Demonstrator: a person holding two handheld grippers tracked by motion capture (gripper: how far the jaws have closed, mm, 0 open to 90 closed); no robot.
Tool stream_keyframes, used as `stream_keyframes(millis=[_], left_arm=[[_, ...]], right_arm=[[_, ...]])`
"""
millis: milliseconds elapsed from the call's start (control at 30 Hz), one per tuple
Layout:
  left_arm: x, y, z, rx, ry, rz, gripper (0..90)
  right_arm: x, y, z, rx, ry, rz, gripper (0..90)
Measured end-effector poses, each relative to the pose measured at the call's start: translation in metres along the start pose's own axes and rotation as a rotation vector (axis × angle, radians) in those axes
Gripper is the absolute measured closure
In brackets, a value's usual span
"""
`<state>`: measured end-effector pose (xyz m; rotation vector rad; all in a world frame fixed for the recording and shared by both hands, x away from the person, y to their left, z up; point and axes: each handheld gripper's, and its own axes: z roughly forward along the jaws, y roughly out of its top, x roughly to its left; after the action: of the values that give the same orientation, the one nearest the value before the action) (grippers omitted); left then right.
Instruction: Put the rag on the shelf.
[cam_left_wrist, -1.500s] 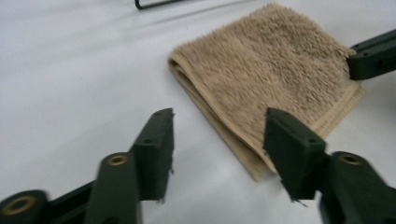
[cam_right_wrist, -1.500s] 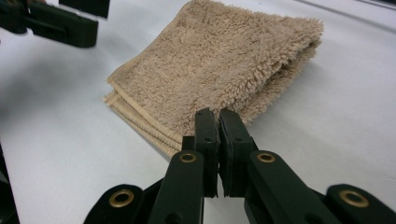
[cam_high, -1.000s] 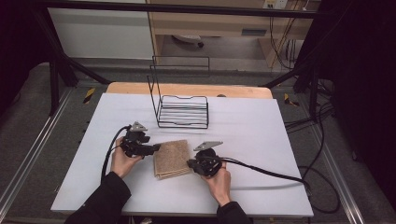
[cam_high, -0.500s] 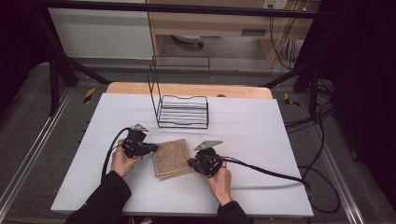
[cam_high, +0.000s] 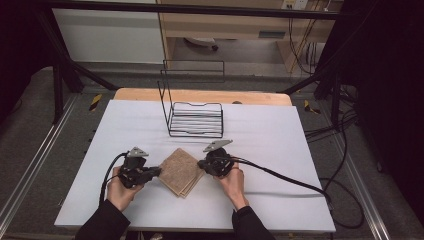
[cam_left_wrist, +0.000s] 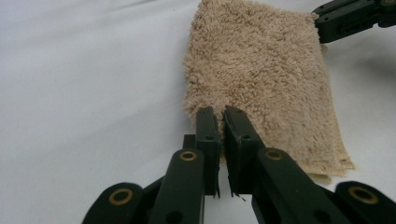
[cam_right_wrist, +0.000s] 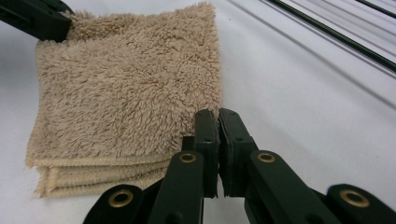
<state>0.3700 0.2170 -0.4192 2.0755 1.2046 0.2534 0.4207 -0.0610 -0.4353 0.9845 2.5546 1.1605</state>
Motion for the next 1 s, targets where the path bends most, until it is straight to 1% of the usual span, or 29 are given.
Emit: stream_keyframes(millis=[67,133,233,267,300,333,367,400,433,467,500,533,567,600,633,700,767,800,833,933,967,1000], left_arm=[[-0.004,-0.004,0.000,-0.002,0.013,0.003,83.3],[-0.006,-0.007,0.001,-0.004,0.031,0.016,81.5],[-0.002,-0.004,0.001,-0.014,0.036,0.025,73.4],[0.001,-0.002,0.001,-0.016,0.031,0.025,70.3],[0.003,0.000,0.000,-0.027,0.021,0.025,62.9],[0.005,0.003,0.000,-0.045,0.024,0.034,57.8],[0.007,0.007,0.000,-0.059,0.029,0.046,57.8],[0.009,0.011,0.000,-0.065,0.031,0.058,53.3],[0.012,0.016,0.001,-0.071,0.024,0.066,44.9],[0.015,0.021,0.003,-0.075,0.014,0.068,42.0],[0.018,0.025,0.005,-0.074,0.005,0.063,42.0],[0.020,0.030,0.008,-0.075,-0.003,0.066,40.3],[0.022,0.034,0.011,-0.073,-0.009,0.072,37.9],[0.023,0.038,0.015,-0.073,-0.009,0.070,35.6],[0.024,0.042,0.018,-0.075,-0.007,0.078,34.5],[0.025,0.048,0.026,-0.069,-0.015,0.080,32.9],[0.025,0.054,0.034,-0.059,-0.022,0.088,30.9],[0.025,0.056,0.038,-0.062,-0.025,0.089,30.8],[0.025,0.058,0.042,-0.061,-0.034,0.082,31.3],[0.027,0.063,0.055,-0.030,-0.062,0.073,33.3],[0.027,0.064,0.059,-0.025,-0.079,0.063,35.4],[0.027,0.065,0.063,-0.023,-0.085,0.059,37.5]], right_arm=[[-0.002,0.000,0.003,-0.005,0.003,-0.007,86.0],[-0.002,-0.002,0.006,-0.001,-0.004,-0.011,83.7],[-0.001,-0.004,0.006,-0.003,-0.036,-0.022,76.2],[-0.001,-0.004,0.004,-0.005,-0.040,-0.024,74.4],[0.000,-0.003,-0.002,-0.023,-0.041,-0.018,68.8],[0.000,-0.003,-0.006,-0.039,-0.033,-0.003,65.9],[0.000,-0.003,-0.006,-0.039,-0.033,-0.003,65.9],[0.000,-0.003,-0.010,-0.056,-0.023,0.007,60.8],[-0.002,-0.003,-0.018,-0.070,-0.016,0.032,54.8],[-0.003,-0.004,-0.022,-0.077,-0.012,0.038,49.4],[-0.003,-0.004,-0.022,-0.077,-0.012,0.038,49.4],[-0.004,-0.005,-0.026,-0.081,-0.013,0.045,44.9],[-0.005,-0.007,-0.030,-0.088,-0.016,0.048,42.1],[-0.007,-0.010,-0.034,-0.097,-0.018,0.054,39.2],[-0.009,-0.013,-0.038,-0.104,-0.019,0.065,35.8],[-0.013,-0.019,-0.044,-0.110,-0.019,0.087,27.5],[-0.018,-0.026,-0.050,-0.110,-0.022,0.105,23.2],[-0.020,-0.030,-0.053,-0.111,-0.026,0.111,21.1],[-0.022,-0.033,-0.055,-0.111,-0.034,0.112,19.3],[-0.027,-0.044,-0.062,-0.122,-0.042,0.129,15.5],[-0.027,-0.047,-0.064,-0.124,-0.041,0.144,14.6],[-0.028,-0.050,-0.065,-0.128,-0.045,0.142,13.5]])
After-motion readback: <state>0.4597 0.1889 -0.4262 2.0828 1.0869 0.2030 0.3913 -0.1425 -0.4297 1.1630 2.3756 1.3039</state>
